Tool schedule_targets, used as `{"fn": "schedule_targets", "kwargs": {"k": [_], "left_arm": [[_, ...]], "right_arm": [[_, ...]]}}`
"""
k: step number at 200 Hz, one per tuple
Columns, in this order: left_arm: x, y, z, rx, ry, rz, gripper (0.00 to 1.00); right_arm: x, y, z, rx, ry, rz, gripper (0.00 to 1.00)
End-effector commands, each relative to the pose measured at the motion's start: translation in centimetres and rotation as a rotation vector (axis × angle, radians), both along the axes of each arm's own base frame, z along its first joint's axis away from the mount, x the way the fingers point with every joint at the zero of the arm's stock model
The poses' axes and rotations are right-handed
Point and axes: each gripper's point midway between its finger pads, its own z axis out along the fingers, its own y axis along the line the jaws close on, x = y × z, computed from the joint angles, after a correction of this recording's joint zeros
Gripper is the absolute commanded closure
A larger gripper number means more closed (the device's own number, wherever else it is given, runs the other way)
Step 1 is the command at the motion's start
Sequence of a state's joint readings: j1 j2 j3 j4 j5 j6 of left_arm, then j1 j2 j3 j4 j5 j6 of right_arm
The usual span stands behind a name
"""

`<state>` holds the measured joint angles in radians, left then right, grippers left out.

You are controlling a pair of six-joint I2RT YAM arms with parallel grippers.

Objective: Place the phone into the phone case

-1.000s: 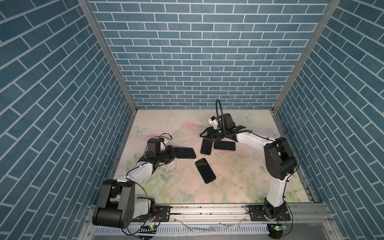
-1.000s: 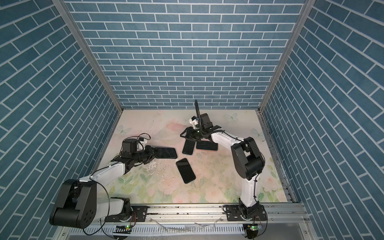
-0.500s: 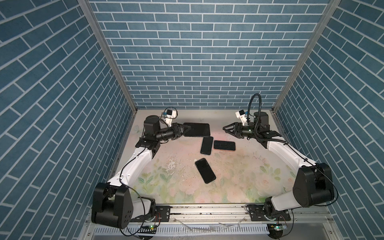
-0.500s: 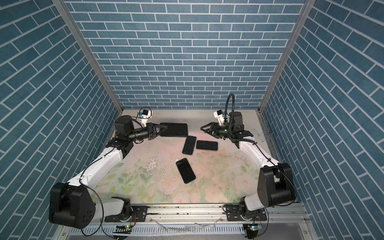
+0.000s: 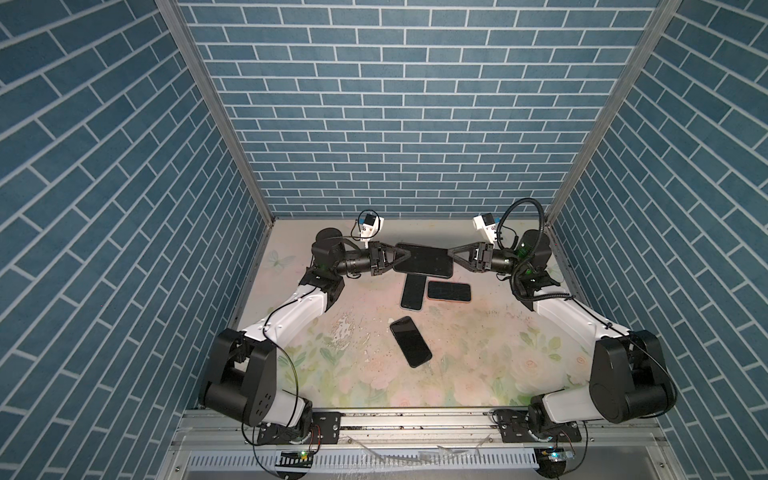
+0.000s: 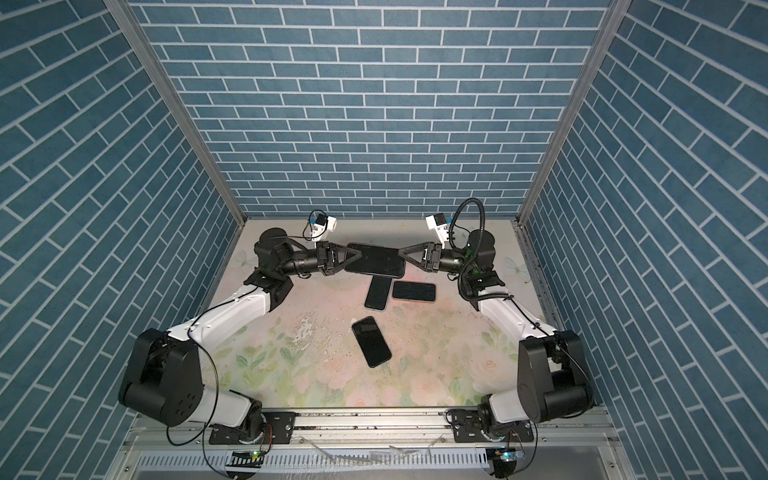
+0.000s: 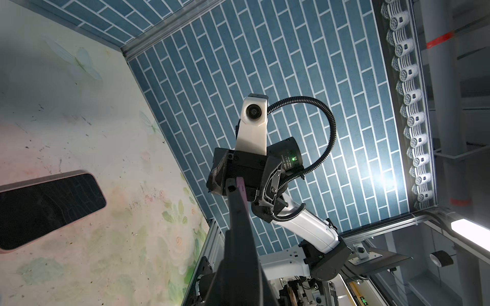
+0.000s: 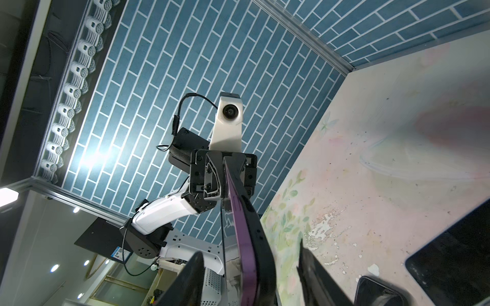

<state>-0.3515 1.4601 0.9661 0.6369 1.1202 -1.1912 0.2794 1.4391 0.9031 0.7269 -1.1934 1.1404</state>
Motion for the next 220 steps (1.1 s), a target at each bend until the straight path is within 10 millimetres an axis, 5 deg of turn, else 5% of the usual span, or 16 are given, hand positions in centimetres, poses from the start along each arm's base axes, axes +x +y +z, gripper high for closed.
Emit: {"fn": "schedule_targets", "kwargs": {"k": [1, 81, 129, 165, 187, 220], "left_arm": [[-0.9, -0.4, 1.9, -0.051, -0.081, -0.034, 1.00], [-0.5, -1.0, 1.1, -0.045, -0.061, -0.040, 1.00], [-0.4, -1.0, 1.1, -0.047, -0.062, -0.028, 1.00], [0.2, -0.8, 2.0, -0.065, -0.087, 0.015, 1.00], [0.6, -0.7, 2.4, -0.076, -0.096, 0.041, 1.00], [1.2, -0.6, 2.3, -0.078, -0.092, 0.066, 1.00]], "right_arm": [[-0.7, 0.0, 1.5, 0.047, -0.029, 0.036, 0.49], [0.7, 0.2, -0.7, -0.005, 0.031, -0.012, 1.00], [1.0, -0.7, -2.5, -0.162, 0.012, -0.118, 1.00], [0.0, -0.5, -2.1, -0.149, 0.015, -0.075, 0.62], [-1.2, 0.1, -2.3, -0.140, 0.023, -0.028, 0.54], [-2.4, 0.6, -2.1, -0.122, 0.013, -0.001, 0.55]]}}
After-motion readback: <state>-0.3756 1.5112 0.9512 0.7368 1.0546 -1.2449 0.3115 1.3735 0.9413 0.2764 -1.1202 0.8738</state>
